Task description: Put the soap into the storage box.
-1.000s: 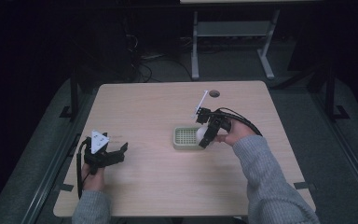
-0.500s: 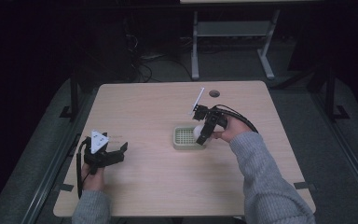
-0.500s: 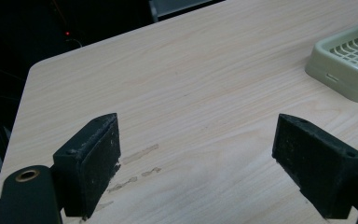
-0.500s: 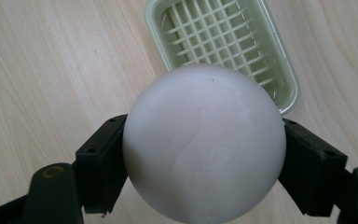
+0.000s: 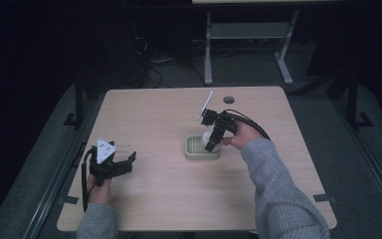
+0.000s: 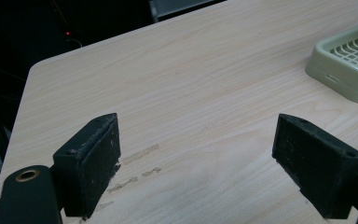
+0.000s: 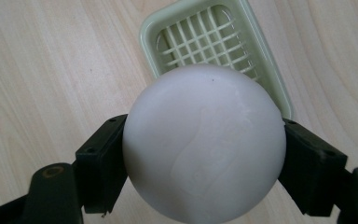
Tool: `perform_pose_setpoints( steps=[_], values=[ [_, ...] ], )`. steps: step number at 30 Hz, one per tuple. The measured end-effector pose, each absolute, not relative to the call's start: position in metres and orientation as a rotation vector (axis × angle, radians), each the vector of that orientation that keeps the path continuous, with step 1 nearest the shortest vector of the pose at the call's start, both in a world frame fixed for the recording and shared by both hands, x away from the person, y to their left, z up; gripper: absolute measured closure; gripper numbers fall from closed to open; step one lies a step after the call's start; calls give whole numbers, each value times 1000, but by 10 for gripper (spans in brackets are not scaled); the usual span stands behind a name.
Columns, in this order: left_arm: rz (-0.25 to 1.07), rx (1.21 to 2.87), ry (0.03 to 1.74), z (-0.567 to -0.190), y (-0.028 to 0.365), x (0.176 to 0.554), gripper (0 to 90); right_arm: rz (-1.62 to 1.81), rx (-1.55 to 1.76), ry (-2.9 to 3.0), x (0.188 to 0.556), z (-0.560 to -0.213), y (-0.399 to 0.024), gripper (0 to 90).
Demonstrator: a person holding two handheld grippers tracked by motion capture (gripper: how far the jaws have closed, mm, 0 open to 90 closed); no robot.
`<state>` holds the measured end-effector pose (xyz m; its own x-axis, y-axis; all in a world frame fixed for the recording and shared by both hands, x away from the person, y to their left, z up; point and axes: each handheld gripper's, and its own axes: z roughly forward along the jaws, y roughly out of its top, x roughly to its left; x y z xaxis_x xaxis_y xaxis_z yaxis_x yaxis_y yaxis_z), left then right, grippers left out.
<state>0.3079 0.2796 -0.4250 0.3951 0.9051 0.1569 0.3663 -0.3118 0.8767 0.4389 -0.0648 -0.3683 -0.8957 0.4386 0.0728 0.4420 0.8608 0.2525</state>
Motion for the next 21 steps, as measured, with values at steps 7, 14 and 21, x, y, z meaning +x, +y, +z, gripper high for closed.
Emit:
perform_pose_setpoints(
  steps=[7,14,21],
  values=[
    [860,1860,1094,-425,279,308,148,-411,-717,-3018,443,-373,-58,232],
    [860,1860,1095,-425,279,308,148,-397,-705,-3021,447,-379,-50,232],
    [860,1865,1095,-425,280,308,148,-387,-726,-3021,452,-384,-47,232]
  ],
)
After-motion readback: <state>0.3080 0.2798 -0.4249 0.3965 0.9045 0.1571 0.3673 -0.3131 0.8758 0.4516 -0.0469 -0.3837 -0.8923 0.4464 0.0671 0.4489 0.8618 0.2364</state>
